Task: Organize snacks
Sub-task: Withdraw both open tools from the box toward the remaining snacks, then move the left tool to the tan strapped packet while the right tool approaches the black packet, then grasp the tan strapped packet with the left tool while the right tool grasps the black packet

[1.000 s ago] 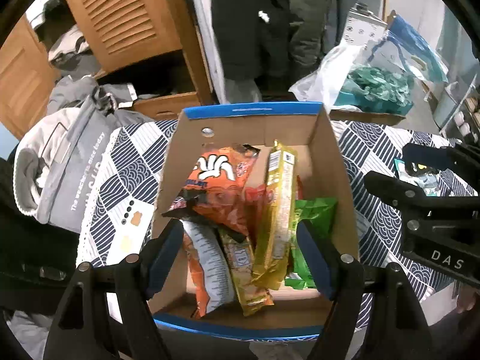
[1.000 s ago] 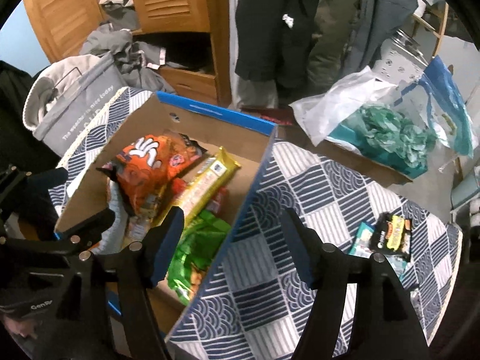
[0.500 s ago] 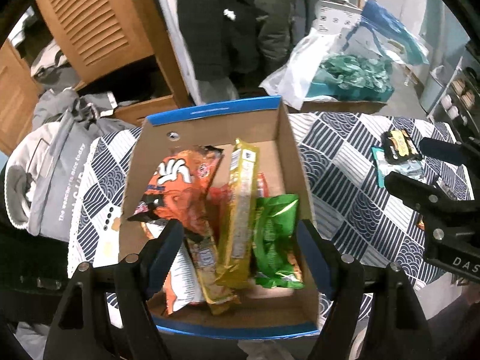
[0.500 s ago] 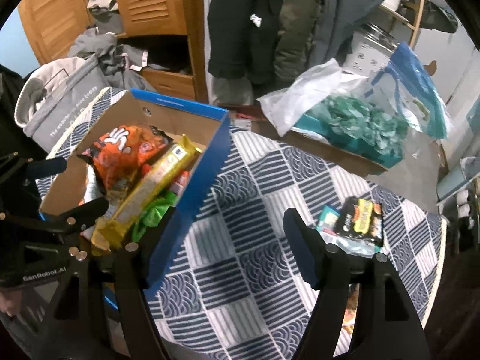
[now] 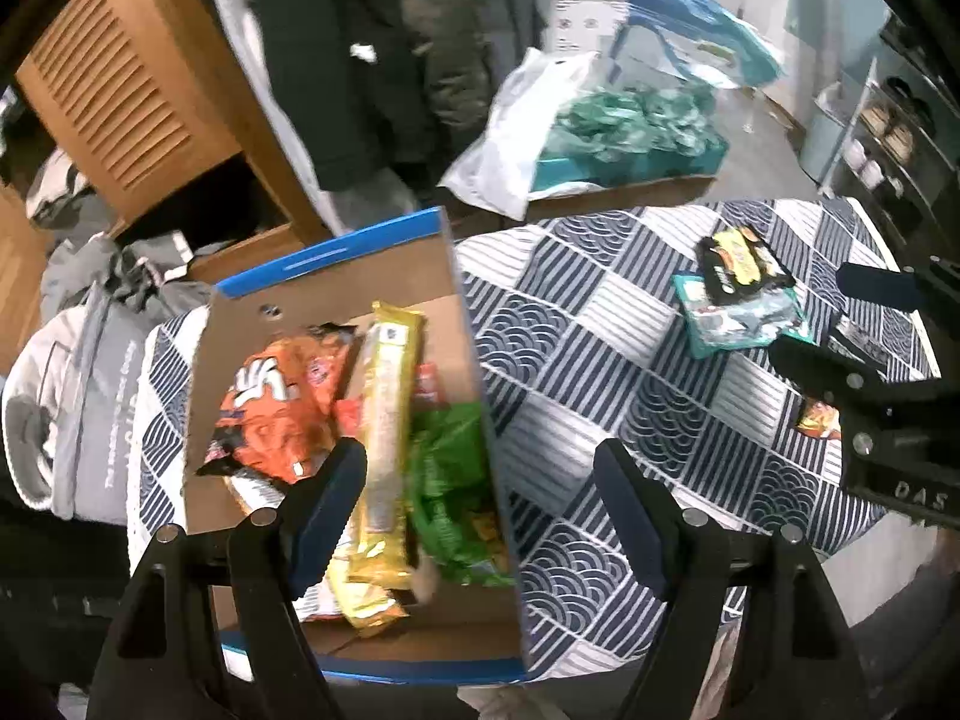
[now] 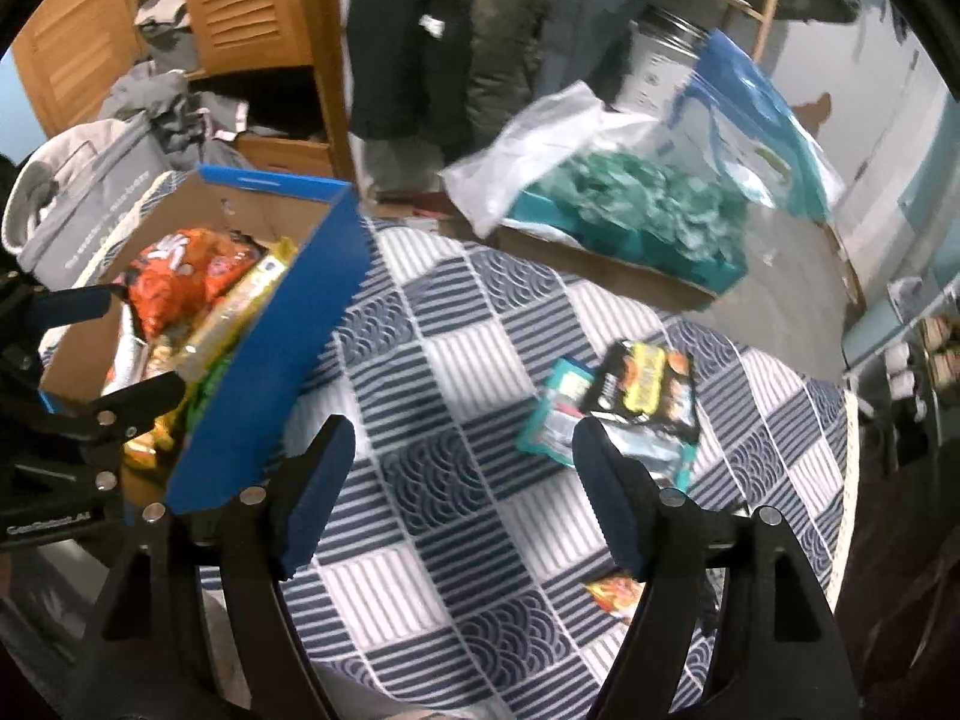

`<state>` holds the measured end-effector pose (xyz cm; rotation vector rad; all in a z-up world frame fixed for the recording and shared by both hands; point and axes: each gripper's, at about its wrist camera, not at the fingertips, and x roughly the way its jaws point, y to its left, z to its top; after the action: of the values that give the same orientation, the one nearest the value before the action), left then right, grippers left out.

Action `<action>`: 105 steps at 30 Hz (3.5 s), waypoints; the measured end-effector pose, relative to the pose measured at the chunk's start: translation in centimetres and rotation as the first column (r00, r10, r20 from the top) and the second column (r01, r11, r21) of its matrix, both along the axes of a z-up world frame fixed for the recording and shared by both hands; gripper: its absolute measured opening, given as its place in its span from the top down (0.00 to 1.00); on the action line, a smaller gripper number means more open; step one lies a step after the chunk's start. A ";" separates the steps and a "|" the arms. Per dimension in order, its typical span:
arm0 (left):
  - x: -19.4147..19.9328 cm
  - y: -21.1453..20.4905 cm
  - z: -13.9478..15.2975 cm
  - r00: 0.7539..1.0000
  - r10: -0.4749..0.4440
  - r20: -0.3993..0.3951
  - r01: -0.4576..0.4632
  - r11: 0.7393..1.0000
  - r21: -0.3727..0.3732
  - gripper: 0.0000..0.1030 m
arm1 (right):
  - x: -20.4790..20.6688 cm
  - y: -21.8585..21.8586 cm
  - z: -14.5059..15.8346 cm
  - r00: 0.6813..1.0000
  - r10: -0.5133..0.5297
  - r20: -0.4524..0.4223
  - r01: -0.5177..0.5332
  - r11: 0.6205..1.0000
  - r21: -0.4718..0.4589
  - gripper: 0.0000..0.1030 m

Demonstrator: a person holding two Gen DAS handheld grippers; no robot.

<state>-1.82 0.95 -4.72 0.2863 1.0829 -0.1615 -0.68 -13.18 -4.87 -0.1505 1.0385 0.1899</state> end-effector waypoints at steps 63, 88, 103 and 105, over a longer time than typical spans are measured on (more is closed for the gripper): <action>0.5 -25.7 -10.0 0.925 -0.340 -0.168 0.350 0.936 0.031 0.23 | -3.0 -25.9 -13.9 0.917 -0.266 -0.296 0.261 0.964 -0.057 0.27; -3.8 -32.0 -13.4 0.756 -0.631 -0.173 0.644 0.764 0.033 0.22 | -8.5 -30.2 -12.1 0.890 -0.364 -0.276 0.365 0.930 -0.052 0.26; -0.7 -28.9 -15.0 0.802 -0.528 -0.281 0.528 0.845 -0.081 0.56 | -5.0 -27.0 -12.8 0.924 -0.237 -0.300 0.235 0.971 -0.046 0.26; -0.7 -28.2 -14.9 0.813 -0.505 -0.289 0.507 0.859 -0.073 0.56 | -4.5 -26.6 -13.3 0.921 -0.231 -0.313 0.228 0.973 -0.047 0.26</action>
<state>-2.48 -27.24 -19.62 0.5720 1.2895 -0.7014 -5.20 -39.81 -18.14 -0.0045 1.3684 -0.0060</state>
